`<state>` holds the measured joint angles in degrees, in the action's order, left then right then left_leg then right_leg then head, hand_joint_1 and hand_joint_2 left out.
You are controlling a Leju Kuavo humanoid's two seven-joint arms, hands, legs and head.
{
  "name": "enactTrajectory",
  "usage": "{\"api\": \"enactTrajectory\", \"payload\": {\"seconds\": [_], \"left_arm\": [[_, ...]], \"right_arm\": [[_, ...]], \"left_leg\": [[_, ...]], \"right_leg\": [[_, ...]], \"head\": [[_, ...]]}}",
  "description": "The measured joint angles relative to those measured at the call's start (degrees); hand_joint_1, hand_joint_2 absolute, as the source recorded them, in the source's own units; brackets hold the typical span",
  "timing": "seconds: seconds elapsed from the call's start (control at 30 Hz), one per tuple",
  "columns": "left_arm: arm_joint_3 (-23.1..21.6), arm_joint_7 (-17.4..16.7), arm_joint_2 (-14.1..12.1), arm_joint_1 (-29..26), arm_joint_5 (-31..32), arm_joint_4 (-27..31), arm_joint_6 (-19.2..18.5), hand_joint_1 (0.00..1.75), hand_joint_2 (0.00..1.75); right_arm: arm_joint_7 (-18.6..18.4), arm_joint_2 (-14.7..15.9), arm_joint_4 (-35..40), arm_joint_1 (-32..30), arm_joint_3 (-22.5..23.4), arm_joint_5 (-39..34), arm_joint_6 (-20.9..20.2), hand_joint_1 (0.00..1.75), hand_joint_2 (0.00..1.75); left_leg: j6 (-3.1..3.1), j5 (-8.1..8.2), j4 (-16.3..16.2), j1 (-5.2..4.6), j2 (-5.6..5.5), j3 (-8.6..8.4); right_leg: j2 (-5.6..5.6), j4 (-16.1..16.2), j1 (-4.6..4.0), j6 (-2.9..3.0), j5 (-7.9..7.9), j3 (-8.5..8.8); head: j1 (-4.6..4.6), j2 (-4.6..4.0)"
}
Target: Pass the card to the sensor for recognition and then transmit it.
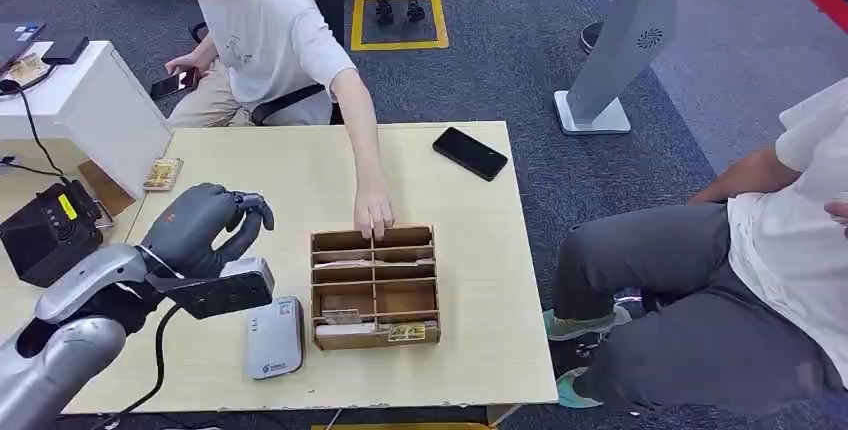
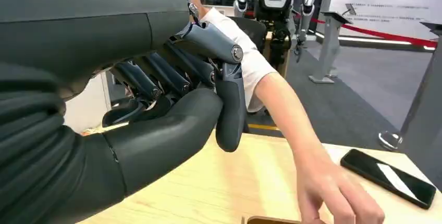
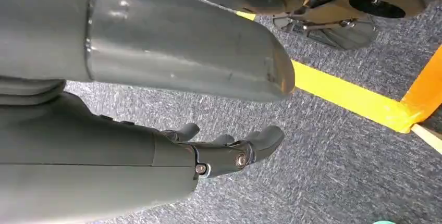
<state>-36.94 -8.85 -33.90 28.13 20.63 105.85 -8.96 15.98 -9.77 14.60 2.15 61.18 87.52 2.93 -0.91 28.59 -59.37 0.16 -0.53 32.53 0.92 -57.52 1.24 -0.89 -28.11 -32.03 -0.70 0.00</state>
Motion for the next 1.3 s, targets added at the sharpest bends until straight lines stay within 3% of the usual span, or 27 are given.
{"api": "enactTrajectory", "payload": {"seconds": [0.03, 0.07, 0.1, 0.27, 0.43, 0.6, 0.77, 0.87, 1.07, 1.2, 1.3], "left_arm": [[0.2, 0.1, 0.0, 0.0, -0.2, 0.0, 0.0, 1.75, 1.75], [0.2, 0.2, -0.1, 0.0, -0.5, 0.0, 0.0, 0.75, 1.75], [0.3, 0.3, -0.2, 0.0, -0.5, 0.1, 0.0, 0.0, 1.75], [0.3, 0.6, -0.3, -0.4, -0.6, 0.1, 0.0, 0.0, 1.75], [0.3, 5.8, -1.6, -3.7, -1.5, 1.2, -0.4, 0.0, 1.75], [0.3, 7.0, -2.7, -5.2, -1.1, 2.1, -0.9, 0.0, 1.75], [0.1, 8.2, -4.3, -6.9, 5.4, 3.8, 0.0, 0.0, 1.75], [-0.1, 8.0, -6.3, -9.1, 11.2, 5.0, 1.8, 0.0, 1.75], [-0.3, 8.3, -10.0, -11.3, 16.3, 6.8, 2.6, 0.0, 1.75], [-2.0, 4.2, -9.5, -12.3, 26.3, 7.3, 5.0, 0.0, 1.75], [-3.4, 1.1, -7.1, -14.4, 32.6, 7.3, 8.4, 0.0, 1.75]], "right_arm": [[0.0, -0.1, 0.4, -0.1, 0.0, -0.1, -0.2, 0.0, 0.0], [0.0, -0.2, 0.7, -0.2, 0.0, -0.3, -0.3, 0.0, 0.0], [0.0, -0.3, 1.0, -0.3, 0.0, -0.4, -0.4, 0.0, 0.0], [-0.3, -0.9, 2.4, -0.7, 0.0, -0.8, -1.4, 0.0, 0.0], [-0.5, -1.7, 5.0, -1.3, 0.0, -1.2, -3.4, 0.0, 0.0], [-0.6, -2.1, 6.4, -1.6, 0.0, -1.4, -3.9, 0.0, 0.0], [-0.9, -2.4, 7.4, -1.8, 0.0, -2.3, -4.2, 0.0, 0.0], [-0.9, -2.7, 8.3, -2.2, 0.0, -2.9, -4.5, 0.0, 0.0], [-1.5, -3.4, 10.1, -2.8, 0.0, -3.6, -5.6, 0.0, 0.0], [-2.1, -4.3, 11.0, -2.9, 0.0, -4.3, -5.7, 0.0, 0.0], [-2.3, -5.5, 13.2, -3.6, 0.0, -4.9, -7.6, 0.0, 0.0]], "left_leg": [[0.0, 0.0, 0.0, 0.0, 0.0, 0.0], [0.0, 0.0, 0.0, 0.0, 0.0, 0.0], [0.0, 0.0, 0.0, 0.0, 0.0, 0.0], [0.0, 0.0, 0.0, 0.0, 0.0, 0.0], [0.01, 0.01, 0.0, 0.0, 0.0, 0.01], [0.01, 0.01, 0.0, 0.0, 0.0, 0.02], [0.01, 0.01, 0.0, 0.0, 0.01, 0.01], [0.01, 0.01, 0.0, 0.0, 0.01, 0.01], [0.02, 0.01, 0.0, 0.01, 0.0, 0.02], [0.02, 0.01, 0.0, 0.0, 0.01, 0.0], [0.01, 0.01, 0.0, 0.0, -0.01, 0.01]], "right_leg": [[0.0, 0.0, 0.0, 0.0, 0.0, 0.0], [0.0, 0.0, 0.0, 0.0, 0.0, 0.0], [0.0, 0.0, 0.0, 0.0, 0.0, 0.0], [0.0, 0.0, 0.01, 0.0, 0.0, 0.0], [0.0, 0.0, 0.0, 0.01, -0.01, -0.02], [-0.01, 0.0, 0.0, 0.01, -0.01, -0.02], [0.02, 0.0, 0.0, 0.01, -0.01, -0.01], [0.02, 0.0, 0.0, 0.01, -0.01, -0.02], [0.0, 0.0, -0.01, 0.03, -0.03, -0.04], [0.0, 0.0, 0.03, 0.03, -0.02, -0.03], [-0.02, 0.0, 0.03, 0.02, -0.02, -0.02]], "head": [[0.0, 0.0], [0.0, 0.0], [0.0, 0.0], [0.0, 0.0], [-0.02, 0.0], [0.0, 0.0], [0.0, 0.0], [-0.02, 0.0], [-0.02, 0.0], [0.0, 0.0], [0.04, 0.0]]}}
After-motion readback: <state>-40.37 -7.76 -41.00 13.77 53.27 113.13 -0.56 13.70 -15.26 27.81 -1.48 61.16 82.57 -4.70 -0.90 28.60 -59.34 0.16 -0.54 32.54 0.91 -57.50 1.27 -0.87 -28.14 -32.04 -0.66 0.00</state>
